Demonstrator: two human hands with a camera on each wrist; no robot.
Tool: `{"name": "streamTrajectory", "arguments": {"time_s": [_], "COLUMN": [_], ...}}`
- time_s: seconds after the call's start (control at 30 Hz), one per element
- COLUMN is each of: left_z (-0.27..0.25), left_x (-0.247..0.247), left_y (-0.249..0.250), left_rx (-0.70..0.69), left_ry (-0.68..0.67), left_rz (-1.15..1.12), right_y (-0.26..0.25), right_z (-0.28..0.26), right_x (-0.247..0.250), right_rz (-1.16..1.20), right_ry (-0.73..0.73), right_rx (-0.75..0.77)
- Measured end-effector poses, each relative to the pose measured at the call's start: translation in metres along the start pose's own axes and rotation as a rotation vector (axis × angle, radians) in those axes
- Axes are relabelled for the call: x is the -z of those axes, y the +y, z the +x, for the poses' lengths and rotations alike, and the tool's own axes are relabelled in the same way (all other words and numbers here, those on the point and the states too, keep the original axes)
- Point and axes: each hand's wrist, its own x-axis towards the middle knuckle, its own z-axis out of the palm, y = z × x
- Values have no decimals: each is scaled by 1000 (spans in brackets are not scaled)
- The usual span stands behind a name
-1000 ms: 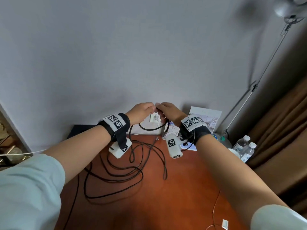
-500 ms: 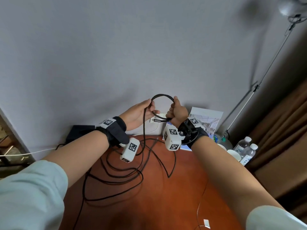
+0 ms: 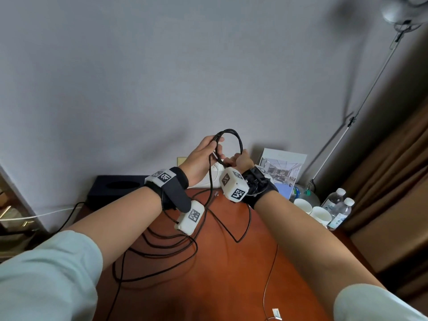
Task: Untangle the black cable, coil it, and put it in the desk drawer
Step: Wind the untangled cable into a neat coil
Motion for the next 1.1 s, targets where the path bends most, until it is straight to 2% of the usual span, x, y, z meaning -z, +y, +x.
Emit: {"name": "streamTrajectory", "arguments": {"time_s": [0.07,0.13,0.23,0.3,0.4,0.47,0.53,0.7,0.77,0.9,1.0,1.1], "left_z": [2,5,8,10,12,12,10,1,-3,-8,-5,-3], "left_x": [-4,-3,8,17,25,26,26,29,30,31,33,37], "left_y": [0,4,16,20,22,25,30,34,34,29,24,19], "left_rx": [-89,-144,-114,-42,57,99,133,293,335,334,261,244], "left_ry": [85,140,129,92,59,44,34,-16,-24,-8,8,21], "left_rz": [187,324,423,491,595,560,424,12,-74,-11,42,138], "right_y": [6,12,6,-7,-21,-20,-16,-6,-7,-9,-8,-5], "right_z": [-2,-5,-6,-10,-22,-24,-22,-12,-10,-10,-7,-1], "right_x": [-2,-2,2,2,-6,-10,-10,-3,-2,-1,1,5], "right_rz": [66,122,48,-182,-708,-850,-797,-502,-472,-550,-492,-357], "right_ry": [-46,-165,-308,-370,-446,-458,-460,-454,-467,-498,-434,-332], "right_rx": [-31,-84,-87,39,324,441,454,297,268,284,283,263]}}
